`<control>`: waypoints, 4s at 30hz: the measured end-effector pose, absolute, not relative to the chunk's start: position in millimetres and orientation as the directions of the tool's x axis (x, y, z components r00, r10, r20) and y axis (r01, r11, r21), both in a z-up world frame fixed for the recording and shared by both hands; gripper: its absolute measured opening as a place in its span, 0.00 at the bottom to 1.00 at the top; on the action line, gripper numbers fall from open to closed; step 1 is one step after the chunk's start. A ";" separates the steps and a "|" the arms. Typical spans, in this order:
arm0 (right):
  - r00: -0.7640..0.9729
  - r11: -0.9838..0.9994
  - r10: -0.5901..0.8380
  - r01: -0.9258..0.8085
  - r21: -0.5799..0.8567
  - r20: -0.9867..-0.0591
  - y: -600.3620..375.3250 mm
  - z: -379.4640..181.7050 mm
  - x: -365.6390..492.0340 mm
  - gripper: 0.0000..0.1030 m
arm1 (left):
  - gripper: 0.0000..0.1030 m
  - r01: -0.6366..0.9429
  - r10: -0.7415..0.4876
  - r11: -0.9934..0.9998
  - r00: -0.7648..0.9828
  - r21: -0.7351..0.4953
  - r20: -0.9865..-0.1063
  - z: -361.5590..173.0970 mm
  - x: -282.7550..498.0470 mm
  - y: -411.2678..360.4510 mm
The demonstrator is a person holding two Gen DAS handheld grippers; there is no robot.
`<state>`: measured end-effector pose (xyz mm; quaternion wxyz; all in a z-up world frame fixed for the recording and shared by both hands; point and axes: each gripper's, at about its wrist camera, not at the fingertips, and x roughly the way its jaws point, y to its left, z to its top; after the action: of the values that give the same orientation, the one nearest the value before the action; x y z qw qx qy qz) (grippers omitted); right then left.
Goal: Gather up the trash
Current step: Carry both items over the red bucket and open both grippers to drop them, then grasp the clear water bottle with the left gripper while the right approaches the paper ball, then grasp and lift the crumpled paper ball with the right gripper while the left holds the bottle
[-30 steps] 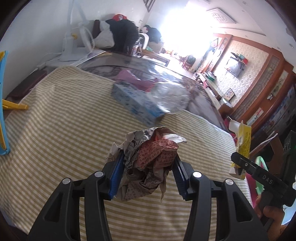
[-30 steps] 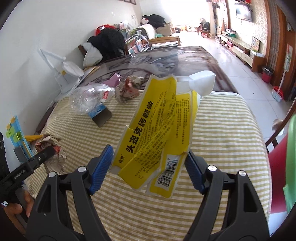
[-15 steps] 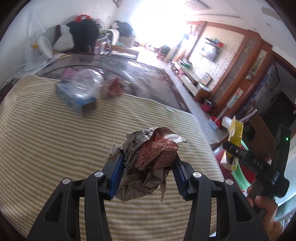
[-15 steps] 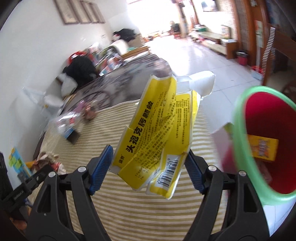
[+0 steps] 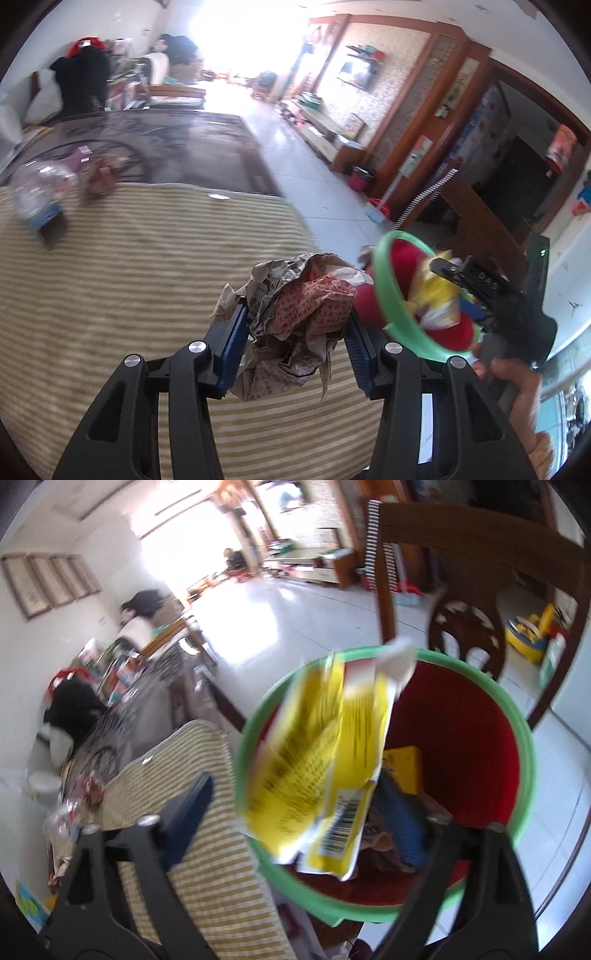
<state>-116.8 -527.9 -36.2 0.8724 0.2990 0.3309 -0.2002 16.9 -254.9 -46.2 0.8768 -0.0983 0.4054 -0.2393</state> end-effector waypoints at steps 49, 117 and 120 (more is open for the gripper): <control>0.784 0.838 -0.164 0.431 0.335 -0.599 -427.4 -9.9 -51.8 0.95 | 0.69 -0.124 0.090 0.992 0.465 0.036 -0.881 -54.2 223.9 -43.2; 0.550 0.979 0.187 -0.032 0.202 -0.814 -142.5 -66.5 180.7 0.34 | 0.80 0.006 -0.384 0.899 0.490 -0.437 -0.783 -127.8 66.7 -10.4; 0.565 0.980 0.194 -0.066 0.190 -0.802 -159.1 -52.6 147.8 0.34 | 0.80 0.008 -0.397 0.891 0.501 -0.455 -0.769 -124.9 64.5 -9.8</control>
<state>147.8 -159.1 -52.6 0.8819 0.0692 0.4605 0.0737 64.5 -9.8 -124.9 0.8427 -0.2006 0.4849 -0.1201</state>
